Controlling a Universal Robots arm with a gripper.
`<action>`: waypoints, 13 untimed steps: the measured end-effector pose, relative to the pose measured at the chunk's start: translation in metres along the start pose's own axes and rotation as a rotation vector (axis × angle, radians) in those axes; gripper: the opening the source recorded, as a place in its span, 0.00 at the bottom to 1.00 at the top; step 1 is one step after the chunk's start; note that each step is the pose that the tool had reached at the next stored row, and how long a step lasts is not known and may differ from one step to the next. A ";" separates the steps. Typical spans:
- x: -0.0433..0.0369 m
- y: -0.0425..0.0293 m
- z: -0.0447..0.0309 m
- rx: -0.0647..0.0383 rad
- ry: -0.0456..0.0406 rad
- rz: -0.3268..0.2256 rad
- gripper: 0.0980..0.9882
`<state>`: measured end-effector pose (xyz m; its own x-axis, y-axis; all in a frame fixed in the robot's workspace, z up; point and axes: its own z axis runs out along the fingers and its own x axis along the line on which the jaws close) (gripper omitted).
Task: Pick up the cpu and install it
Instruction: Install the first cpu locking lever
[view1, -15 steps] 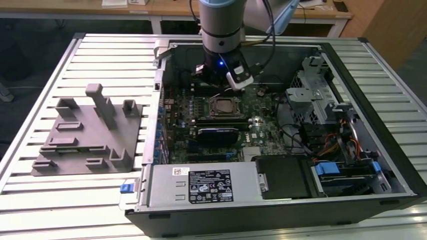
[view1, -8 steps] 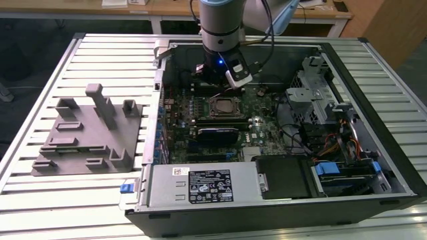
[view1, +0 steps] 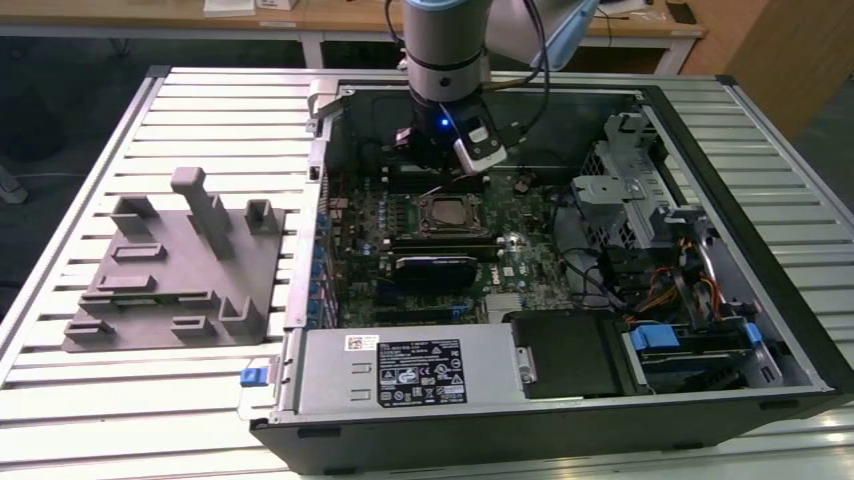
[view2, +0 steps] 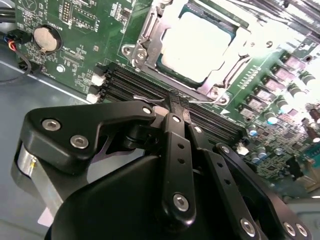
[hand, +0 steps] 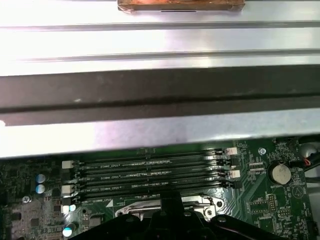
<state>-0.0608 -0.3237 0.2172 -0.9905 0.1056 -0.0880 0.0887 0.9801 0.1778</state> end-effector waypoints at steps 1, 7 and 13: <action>-0.0011 0.0010 0.0007 0.003 -0.0004 0.001 0.01; -0.0044 0.0034 0.0024 0.009 -0.0016 0.004 0.01; -0.0044 0.0030 0.0035 0.008 -0.0106 0.002 0.01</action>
<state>-0.0558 -0.3206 0.2147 -0.9892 0.1092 -0.0981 0.0915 0.9812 0.1700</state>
